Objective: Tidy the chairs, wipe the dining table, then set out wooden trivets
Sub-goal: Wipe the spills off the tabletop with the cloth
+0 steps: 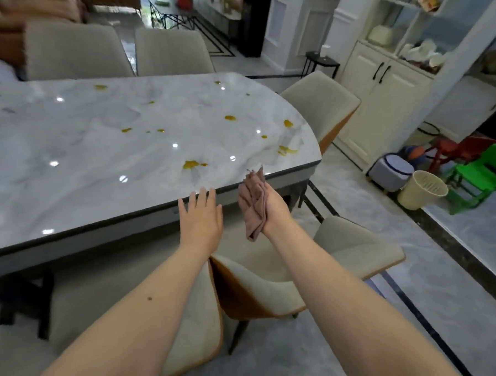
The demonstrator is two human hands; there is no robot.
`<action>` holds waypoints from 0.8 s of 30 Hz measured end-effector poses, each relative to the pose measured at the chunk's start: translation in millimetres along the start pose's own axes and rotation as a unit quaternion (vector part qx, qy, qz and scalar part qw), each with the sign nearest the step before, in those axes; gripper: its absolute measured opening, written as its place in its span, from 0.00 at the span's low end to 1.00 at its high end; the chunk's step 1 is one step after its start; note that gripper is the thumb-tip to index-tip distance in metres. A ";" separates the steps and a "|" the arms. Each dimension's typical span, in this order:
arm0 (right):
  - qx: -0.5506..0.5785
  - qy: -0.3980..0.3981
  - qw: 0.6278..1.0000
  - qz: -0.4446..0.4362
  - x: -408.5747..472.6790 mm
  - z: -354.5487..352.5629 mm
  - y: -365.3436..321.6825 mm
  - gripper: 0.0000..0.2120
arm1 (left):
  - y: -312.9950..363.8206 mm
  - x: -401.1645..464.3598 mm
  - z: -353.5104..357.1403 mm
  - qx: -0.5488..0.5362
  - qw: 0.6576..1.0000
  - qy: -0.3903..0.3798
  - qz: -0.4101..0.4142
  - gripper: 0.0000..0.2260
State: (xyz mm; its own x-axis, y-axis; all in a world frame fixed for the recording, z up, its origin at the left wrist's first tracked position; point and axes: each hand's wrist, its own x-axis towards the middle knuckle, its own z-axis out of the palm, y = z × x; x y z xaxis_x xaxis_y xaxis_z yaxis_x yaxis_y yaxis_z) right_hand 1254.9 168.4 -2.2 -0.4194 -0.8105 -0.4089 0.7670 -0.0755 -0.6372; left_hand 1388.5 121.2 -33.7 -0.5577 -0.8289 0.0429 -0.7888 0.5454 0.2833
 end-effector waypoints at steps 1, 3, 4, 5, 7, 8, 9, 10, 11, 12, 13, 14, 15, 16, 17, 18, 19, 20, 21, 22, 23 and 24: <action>-0.019 -0.012 1.000 0.002 6.8 0.2 1.9 0.13 | -1.9 5.3 0.0 0.002 1.000 0.005 -0.007 0.23; -0.041 -0.024 0.999 -0.002 23.8 7.0 6.0 0.12 | -9.2 19.5 1.4 -0.004 1.000 0.013 -0.025 0.23; -0.055 -0.024 0.998 -0.002 33.3 8.7 8.6 0.11 | -13.3 26.8 3.2 -0.006 0.999 0.014 -0.035 0.23; -0.064 -0.024 0.998 0.005 43.8 8.1 9.0 0.10 | -17.1 33.8 5.1 -0.005 0.999 0.015 -0.045 0.23; -0.057 -0.028 0.998 0.005 66.0 13.6 12.0 0.09 | -25.2 50.9 9.0 -0.004 0.998 0.020 -0.065 0.23; -0.068 -0.017 0.997 0.013 78.0 16.9 13.7 0.10 | -29.5 60.3 11.3 -0.005 0.997 0.021 -0.076 0.23; -0.075 -0.005 0.997 0.024 88.3 18.3 15.5 0.11 | -33.1 67.5 13.1 -0.009 0.996 0.020 -0.085 0.23; -0.104 0.000 0.994 0.028 94.9 21.5 15.9 0.12 | -36.7 74.3 15.7 -0.011 0.996 0.019 -0.092 0.23; -0.131 0.003 0.991 0.031 104.6 22.0 15.9 0.13 | -39.9 82.4 18.2 -0.014 0.995 0.014 -0.098 0.23; -0.154 0.012 0.987 0.032 109.8 23.3 15.5 0.15 | -42.7 88.4 20.5 -0.016 0.995 0.009 -0.100 0.23; -0.171 0.011 0.985 0.025 118.0 23.4 13.8 0.16 | -44.8 95.6 22.9 -0.017 0.995 0.004 -0.102 0.23; -0.192 0.009 0.981 0.016 121.6 26.0 12.0 0.17 | -46.6 101.2 24.7 -0.016 0.995 -0.001 -0.103 0.23; -0.207 0.010 0.978 0.009 130.1 27.2 9.8 0.17 | -48.0 109.6 26.4 -0.013 0.994 -0.002 -0.105 0.23; -0.223 0.014 0.975 0.001 135.8 28.8 8.3 0.17 | -49.1 115.6 27.7 -0.008 0.994 -0.002 -0.106 0.23; -0.238 0.019 0.971 -0.011 142.3 30.5 7.0 0.17 | -49.9 121.8 29.3 -0.003 0.994 -0.002 -0.107 0.23; -0.262 0.019 0.964 -0.028 151.7 33.2 5.3 0.17 | -51.5 130.8 31.6 -0.002 0.994 -0.002 -0.112 0.23; -0.288 0.019 0.956 -0.047 160.4 35.1 5.4 0.17 | -53.8 138.2 34.0 -0.003 0.993 -0.001 -0.119 0.23; -0.312 0.017 0.948 -0.065 169.4 36.4 5.7 0.17 | -56.3 144.7 36.7 -0.005 0.992 0.000 -0.127 0.23; -0.326 0.011 0.942 -0.081 183.4 38.4 6.3 0.17 | -59.7 153.7 40.7 -0.010 0.990 0.002 -0.140 0.22; -0.335 0.007 0.937 -0.100 193.0 39.3 7.4 0.16 | -63.5 159.1 44.7 -0.015 0.988 0.004 -0.151 0.22; -0.346 0.001 0.931 -0.118 203.2 38.8 9.0 0.16 | -67.8 163.7 49.8 -0.016 0.987 0.005 -0.161 0.22; -0.371 -0.006 0.918 -0.140 217.2 37.7 10.8 0.17 | -73.4 169.3 56.2 -0.014 0.985 0.005 -0.174 0.22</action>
State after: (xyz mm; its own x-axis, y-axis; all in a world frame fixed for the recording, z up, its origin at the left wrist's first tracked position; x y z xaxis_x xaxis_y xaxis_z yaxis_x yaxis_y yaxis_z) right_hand 1190.5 -30.4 -73.3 -0.5413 -0.8259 -0.1578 0.0872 0.1315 -0.9875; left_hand 1337.5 -52.2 -101.1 -0.2518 -0.9663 -0.0526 -0.9246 0.2242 0.3080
